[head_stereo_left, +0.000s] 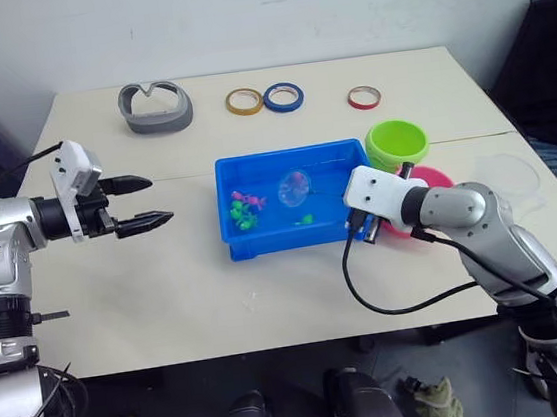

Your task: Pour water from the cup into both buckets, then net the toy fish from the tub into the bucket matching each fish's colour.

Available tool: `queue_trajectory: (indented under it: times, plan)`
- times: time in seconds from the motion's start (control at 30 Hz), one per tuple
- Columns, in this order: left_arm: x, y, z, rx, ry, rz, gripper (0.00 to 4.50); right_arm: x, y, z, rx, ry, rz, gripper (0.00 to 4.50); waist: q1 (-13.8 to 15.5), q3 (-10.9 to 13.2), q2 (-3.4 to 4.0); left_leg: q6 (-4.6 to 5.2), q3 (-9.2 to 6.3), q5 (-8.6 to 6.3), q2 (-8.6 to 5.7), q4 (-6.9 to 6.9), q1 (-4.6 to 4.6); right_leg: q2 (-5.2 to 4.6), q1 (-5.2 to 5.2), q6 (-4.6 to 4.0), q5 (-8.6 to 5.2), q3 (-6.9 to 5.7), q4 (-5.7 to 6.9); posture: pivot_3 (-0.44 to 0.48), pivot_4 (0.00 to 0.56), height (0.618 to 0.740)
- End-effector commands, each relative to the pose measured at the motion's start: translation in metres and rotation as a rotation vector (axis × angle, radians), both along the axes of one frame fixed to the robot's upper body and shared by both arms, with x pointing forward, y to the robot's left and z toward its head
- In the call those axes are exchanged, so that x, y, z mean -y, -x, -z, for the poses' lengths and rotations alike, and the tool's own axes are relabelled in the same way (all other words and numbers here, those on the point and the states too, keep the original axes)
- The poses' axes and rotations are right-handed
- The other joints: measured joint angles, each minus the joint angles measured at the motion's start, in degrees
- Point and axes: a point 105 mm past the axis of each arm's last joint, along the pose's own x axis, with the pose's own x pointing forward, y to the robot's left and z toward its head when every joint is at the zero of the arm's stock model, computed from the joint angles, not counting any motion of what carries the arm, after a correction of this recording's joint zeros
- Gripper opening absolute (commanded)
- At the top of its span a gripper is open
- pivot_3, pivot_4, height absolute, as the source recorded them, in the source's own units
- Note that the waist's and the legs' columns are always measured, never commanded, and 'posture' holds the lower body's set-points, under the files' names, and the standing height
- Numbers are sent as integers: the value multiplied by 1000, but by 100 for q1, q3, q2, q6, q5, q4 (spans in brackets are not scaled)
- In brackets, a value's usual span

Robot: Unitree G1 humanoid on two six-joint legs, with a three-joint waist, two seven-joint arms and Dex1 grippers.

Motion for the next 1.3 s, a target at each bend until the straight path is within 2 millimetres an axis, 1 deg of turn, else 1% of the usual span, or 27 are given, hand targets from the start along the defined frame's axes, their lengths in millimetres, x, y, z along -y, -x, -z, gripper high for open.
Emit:
queue_trajectory:
  times: [0.03, 0.13, 0.37, 0.83, 1.0, 1.3]
  plan:
    - [-2, 3, -12, 63, 1, -5, 4469, -6, -3, -12, 56, 8, -3, 0, 4, 0, 0, 0, -1, 0, 1, 0, -1, 0, 0, 0, 0, -1, 0, 0, 150, 713]
    - [-2, 4, -8, 59, -3, -9, 4469, -11, -4, -8, 50, 10, -2, 0, -4, 0, 0, 0, 0, -1, 1, 0, 1, 0, 0, 0, 0, 1, 0, 0, 150, 713]
    - [-1, 6, -12, 65, -1, -11, 4469, -30, -6, -2, 28, -23, -27, 0, -4, 0, 0, -1, -1, -1, 1, 0, -1, 0, -1, 0, 0, 0, 0, 0, 150, 713]
    - [4, 12, -13, 69, 15, -12, 4469, -58, -11, 15, -23, -52, -48, 0, -17, 0, 0, -3, -1, -2, 2, -2, -1, -1, -2, -2, -1, 1, 0, 0, 150, 713]
    - [4, 15, -12, 67, 20, -17, 4469, -66, -17, 10, -33, -131, -30, 0, -53, 0, 0, -4, -3, -2, 4, -4, -1, -1, -3, -4, -2, 3, 1, 0, 150, 713]
    - [6, 16, -12, 66, 28, -19, 4469, -72, -18, -7, -52, -258, -16, 0, -126, 0, 0, -6, -7, -3, 3, -6, -2, -3, -3, -4, -2, 10, -1, 0, 150, 713]
